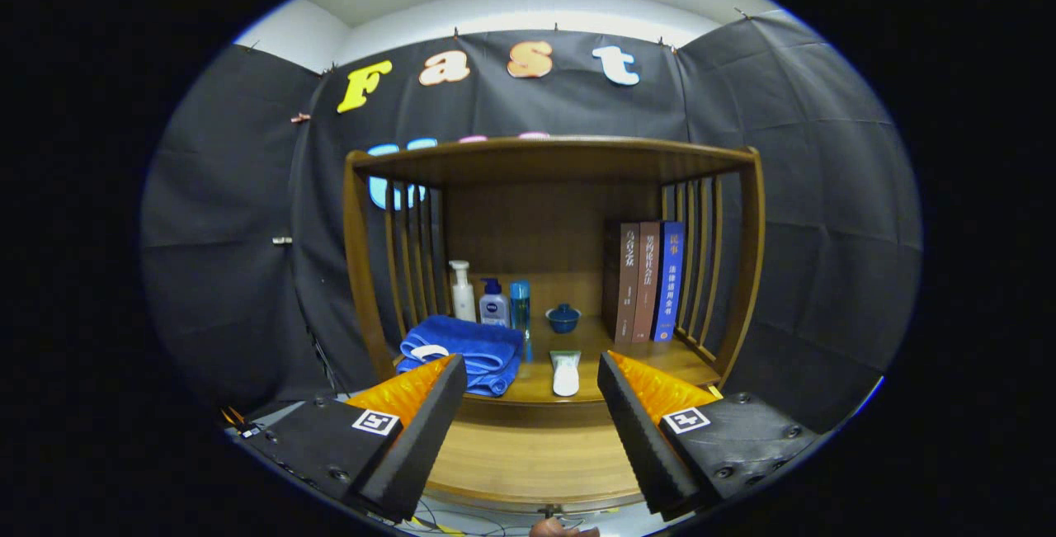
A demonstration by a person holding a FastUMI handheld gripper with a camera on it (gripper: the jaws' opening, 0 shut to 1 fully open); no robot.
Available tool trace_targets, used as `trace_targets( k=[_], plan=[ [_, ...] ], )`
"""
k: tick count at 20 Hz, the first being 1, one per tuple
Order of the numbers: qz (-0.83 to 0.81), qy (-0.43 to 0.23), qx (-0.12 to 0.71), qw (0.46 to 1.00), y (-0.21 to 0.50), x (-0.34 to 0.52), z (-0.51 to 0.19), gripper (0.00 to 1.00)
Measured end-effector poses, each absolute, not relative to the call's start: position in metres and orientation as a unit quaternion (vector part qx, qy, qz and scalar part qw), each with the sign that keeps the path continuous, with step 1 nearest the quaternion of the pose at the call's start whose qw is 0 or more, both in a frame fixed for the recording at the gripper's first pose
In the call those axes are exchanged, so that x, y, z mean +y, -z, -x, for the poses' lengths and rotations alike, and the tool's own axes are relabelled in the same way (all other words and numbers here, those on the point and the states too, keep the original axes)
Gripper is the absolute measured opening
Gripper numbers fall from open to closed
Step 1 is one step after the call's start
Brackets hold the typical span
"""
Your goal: Pull open the drawer, take out the items inside it, and place them on the countertop above the cabinet.
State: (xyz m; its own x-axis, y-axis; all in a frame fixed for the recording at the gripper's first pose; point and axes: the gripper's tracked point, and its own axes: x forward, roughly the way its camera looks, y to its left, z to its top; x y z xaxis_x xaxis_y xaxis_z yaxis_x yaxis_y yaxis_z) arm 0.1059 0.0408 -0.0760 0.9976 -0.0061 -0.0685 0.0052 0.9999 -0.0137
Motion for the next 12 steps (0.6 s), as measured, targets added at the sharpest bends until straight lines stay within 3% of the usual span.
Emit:
trace_targets(
  k=[7,12],
  plan=[
    [0.045,-0.002,-0.056,0.997,0.113,0.030,-0.044,1.00],
    [0.125,-0.029,-0.031,0.991,0.190,0.017,-0.037,0.99]
  ],
)
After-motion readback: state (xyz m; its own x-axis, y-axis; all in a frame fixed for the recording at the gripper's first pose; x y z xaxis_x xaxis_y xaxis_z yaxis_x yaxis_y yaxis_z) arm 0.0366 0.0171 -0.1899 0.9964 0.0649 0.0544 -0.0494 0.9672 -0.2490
